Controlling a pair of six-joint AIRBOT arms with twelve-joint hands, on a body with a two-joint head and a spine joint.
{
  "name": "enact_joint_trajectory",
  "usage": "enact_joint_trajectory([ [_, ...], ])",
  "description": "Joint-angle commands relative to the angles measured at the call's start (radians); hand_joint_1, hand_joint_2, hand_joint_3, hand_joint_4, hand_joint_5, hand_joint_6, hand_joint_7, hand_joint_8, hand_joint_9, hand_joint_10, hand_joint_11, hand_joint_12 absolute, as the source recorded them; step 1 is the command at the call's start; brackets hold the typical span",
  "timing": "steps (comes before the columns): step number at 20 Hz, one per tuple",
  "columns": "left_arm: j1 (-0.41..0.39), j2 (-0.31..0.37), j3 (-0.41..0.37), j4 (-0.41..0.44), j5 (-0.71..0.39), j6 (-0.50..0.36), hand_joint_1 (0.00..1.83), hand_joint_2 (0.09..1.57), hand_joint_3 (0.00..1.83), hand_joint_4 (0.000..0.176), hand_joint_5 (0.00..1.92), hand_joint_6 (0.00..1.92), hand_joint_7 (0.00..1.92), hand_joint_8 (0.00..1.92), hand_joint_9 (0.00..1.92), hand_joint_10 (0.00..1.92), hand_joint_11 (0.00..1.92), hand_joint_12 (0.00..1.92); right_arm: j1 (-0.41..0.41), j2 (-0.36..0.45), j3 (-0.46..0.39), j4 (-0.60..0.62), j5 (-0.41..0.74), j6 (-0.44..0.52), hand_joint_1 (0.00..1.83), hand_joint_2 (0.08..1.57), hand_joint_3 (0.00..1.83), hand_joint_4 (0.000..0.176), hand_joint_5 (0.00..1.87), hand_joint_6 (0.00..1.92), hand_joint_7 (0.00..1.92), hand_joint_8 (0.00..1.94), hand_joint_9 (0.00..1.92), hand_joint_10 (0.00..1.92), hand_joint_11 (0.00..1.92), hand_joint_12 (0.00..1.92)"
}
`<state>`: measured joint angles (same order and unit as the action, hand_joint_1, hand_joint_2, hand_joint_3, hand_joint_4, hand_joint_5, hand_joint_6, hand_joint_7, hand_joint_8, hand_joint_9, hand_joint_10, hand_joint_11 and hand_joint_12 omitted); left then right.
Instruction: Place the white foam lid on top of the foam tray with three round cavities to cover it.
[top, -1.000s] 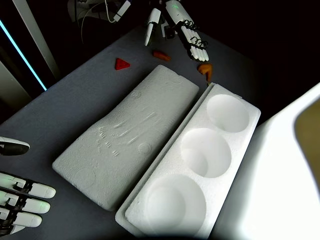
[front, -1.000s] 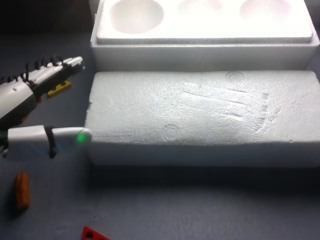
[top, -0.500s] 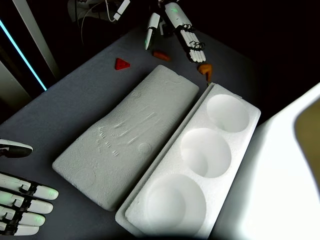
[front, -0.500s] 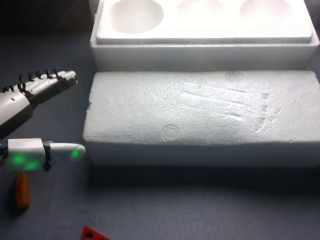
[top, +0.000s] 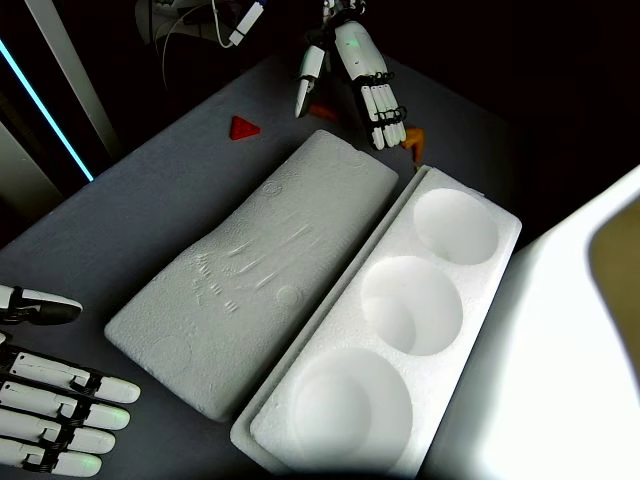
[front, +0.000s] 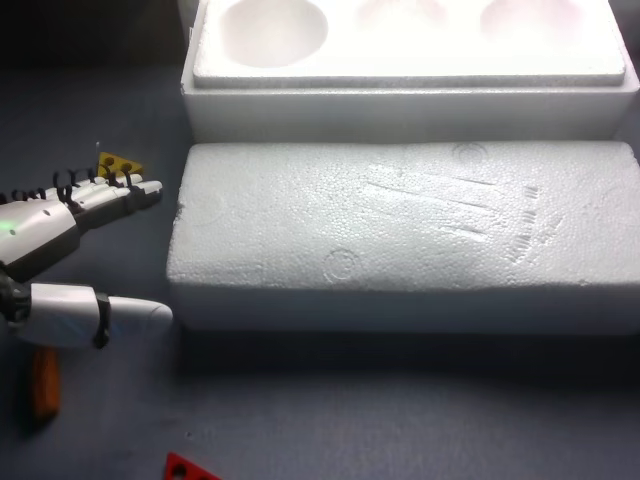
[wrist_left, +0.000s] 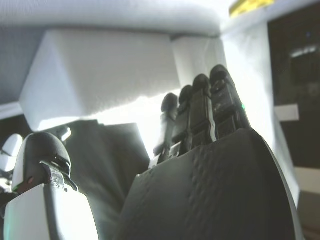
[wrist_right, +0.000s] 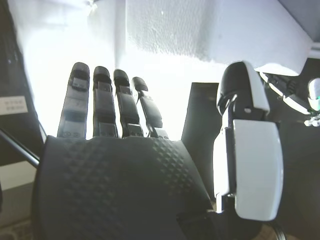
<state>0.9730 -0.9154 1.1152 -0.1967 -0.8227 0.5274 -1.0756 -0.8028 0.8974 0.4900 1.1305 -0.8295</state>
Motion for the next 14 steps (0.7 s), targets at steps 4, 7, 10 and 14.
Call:
enact_joint_trajectory([
  [4, -0.018, -0.024, 0.021, -0.026, -0.088, -0.001, 0.47, 0.97, 0.00, 0.000, 0.09, 0.01, 0.00, 0.00, 0.00, 0.00, 0.00, 0.00, 0.019, -0.014, 0.021, 0.017, 0.080, 0.001, 0.57, 1.10, 0.00, 0.000, 0.00, 0.00, 0.00, 0.00, 0.00, 0.00, 0.00, 0.00],
  [7, -0.025, -0.033, 0.029, -0.028, -0.081, -0.001, 0.48, 0.97, 0.00, 0.000, 0.09, 0.01, 0.00, 0.00, 0.00, 0.00, 0.00, 0.00, 0.029, -0.033, 0.036, 0.030, 0.066, 0.001, 0.57, 1.11, 0.00, 0.000, 0.00, 0.00, 0.00, 0.00, 0.00, 0.00, 0.00, 0.00],
  [10, -0.024, -0.041, 0.036, -0.039, -0.080, -0.001, 0.48, 0.97, 0.00, 0.000, 0.09, 0.01, 0.00, 0.00, 0.00, 0.00, 0.00, 0.00, 0.047, -0.059, 0.059, 0.039, 0.033, 0.001, 0.60, 1.11, 0.00, 0.000, 0.00, 0.00, 0.00, 0.00, 0.00, 0.00, 0.00, 0.00],
  [14, -0.028, -0.052, 0.044, -0.042, -0.077, -0.001, 0.45, 0.96, 0.00, 0.000, 0.08, 0.00, 0.00, 0.00, 0.00, 0.00, 0.00, 0.00, 0.060, -0.085, 0.084, 0.055, 0.009, 0.001, 0.58, 1.12, 0.01, 0.000, 0.00, 0.00, 0.00, 0.00, 0.00, 0.00, 0.00, 0.00],
])
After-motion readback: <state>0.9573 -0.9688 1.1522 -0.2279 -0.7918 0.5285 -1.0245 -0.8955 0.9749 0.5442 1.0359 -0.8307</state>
